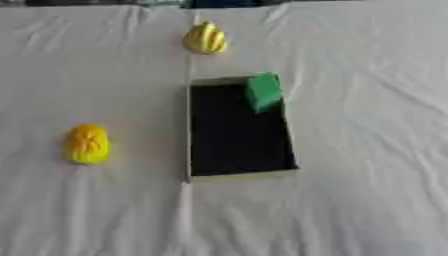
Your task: Pick up objects on the table and place them in the box.
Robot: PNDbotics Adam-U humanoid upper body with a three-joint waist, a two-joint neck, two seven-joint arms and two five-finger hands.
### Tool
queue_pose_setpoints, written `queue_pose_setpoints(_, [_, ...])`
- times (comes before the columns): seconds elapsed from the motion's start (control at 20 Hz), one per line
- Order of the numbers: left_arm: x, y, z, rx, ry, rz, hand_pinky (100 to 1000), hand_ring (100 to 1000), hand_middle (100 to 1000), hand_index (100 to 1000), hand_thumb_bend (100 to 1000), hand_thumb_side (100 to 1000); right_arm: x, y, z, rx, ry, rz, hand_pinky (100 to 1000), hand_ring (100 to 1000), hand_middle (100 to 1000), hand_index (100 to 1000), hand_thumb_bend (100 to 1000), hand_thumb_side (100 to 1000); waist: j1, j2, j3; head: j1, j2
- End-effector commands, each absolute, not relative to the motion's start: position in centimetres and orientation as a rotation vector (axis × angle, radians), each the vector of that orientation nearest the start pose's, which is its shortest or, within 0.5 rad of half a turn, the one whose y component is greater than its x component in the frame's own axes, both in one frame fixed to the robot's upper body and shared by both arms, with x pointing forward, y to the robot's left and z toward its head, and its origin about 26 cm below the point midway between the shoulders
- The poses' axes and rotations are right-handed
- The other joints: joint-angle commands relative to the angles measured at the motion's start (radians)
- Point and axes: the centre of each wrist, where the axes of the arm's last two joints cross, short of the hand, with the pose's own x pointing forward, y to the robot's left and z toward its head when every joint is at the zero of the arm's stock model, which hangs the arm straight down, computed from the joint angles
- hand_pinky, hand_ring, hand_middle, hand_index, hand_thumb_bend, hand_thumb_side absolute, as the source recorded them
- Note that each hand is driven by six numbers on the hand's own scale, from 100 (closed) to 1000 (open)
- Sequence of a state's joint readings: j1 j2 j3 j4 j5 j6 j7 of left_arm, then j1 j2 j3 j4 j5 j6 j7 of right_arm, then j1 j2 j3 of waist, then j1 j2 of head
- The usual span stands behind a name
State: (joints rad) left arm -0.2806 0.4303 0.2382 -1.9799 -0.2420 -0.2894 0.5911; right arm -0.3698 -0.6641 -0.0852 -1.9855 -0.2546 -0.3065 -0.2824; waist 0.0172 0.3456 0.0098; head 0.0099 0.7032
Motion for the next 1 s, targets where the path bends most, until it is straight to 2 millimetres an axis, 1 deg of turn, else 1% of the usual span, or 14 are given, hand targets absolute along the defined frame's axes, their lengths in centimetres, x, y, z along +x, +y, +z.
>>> queue_pose_setpoints(0.05, [28.7, 33.7, 23.2, -1.151, 3.219, -0.262, 797, 752, 700, 849, 100, 226, 29.3, -32.0, 27.7, 0.337, 3.525, -0.295, 956, 849, 653, 836, 100, 540, -0.001, -0.017, 0.002, 0.006, 0.004])
queue_pose_setpoints(0.2, [28.7, 33.7, 23.2, -1.15, 3.219, -0.26, 797, 752, 700, 849, 100, 227, 29.3, -32.0, 28.0, 0.346, 3.518, -0.313, 953, 850, 654, 837, 100, 536, -0.002, -0.017, 0.003, 0.007, 0.005])
queue_pose_setpoints(0.3, [28.7, 33.7, 23.3, -1.15, 3.22, -0.256, 797, 752, 700, 849, 100, 225, 29.2, -31.9, 28.9, 0.363, 3.49, -0.362, 949, 853, 661, 840, 100, 530, -0.004, -0.018, 0.006, 0.005, 0.006])
queue_pose_setpoints(0.4, [28.7, 33.7, 23.3, -1.148, 3.221, -0.251, 797, 752, 700, 849, 100, 226, 29.1, -31.8, 30.3, 0.398, 3.447, -0.44, 945, 858, 671, 847, 100, 524, -0.006, -0.02, 0.007, 0.003, 0.007])
queue_pose_setpoints(0.55, [28.8, 33.6, 23.3, -1.14, 3.227, -0.239, 797, 751, 700, 849, 100, 228, 28.8, -31.3, 33.3, 0.472, 3.384, -0.567, 941, 864, 682, 853, 100, 523, -0.012, -0.023, 0.011, -0.005, 0.007])
queue_pose_setpoints(0.7, [28.8, 33.5, 23.3, -1.133, 3.232, -0.225, 797, 752, 700, 849, 100, 227, 28.5, -30.4, 36.2, 0.54, 3.356, -0.677, 942, 874, 698, 860, 100, 527, -0.017, -0.026, 0.016, -0.015, 0.008])
queue_pose_setpoints(0.75, [28.8, 33.5, 23.4, -1.129, 3.234, -0.22, 797, 752, 700, 849, 100, 228, 28.8, -30.2, 37.0, 0.571, 3.36, -0.711, 945, 888, 713, 866, 100, 531, -0.018, -0.027, 0.018, -0.02, 0.008])
queue_pose_setpoints(0.85, [28.8, 33.4, 23.4, -1.12, 3.24, -0.211, 797, 751, 700, 849, 100, 229, 30.2, -30.3, 38.3, 0.647, 3.383, -0.796, 949, 897, 721, 871, 100, 531, -0.022, -0.028, 0.023, -0.029, 0.007])
queue_pose_setpoints(1.0, [28.8, 33.4, 23.4, -1.114, 3.245, -0.201, 796, 751, 699, 849, 100, 229, 33.6, -30.7, 39.3, 0.779, 3.422, -0.926, 951, 910, 734, 878, 100, 512, -0.024, -0.028, 0.03, -0.04, 0.005])
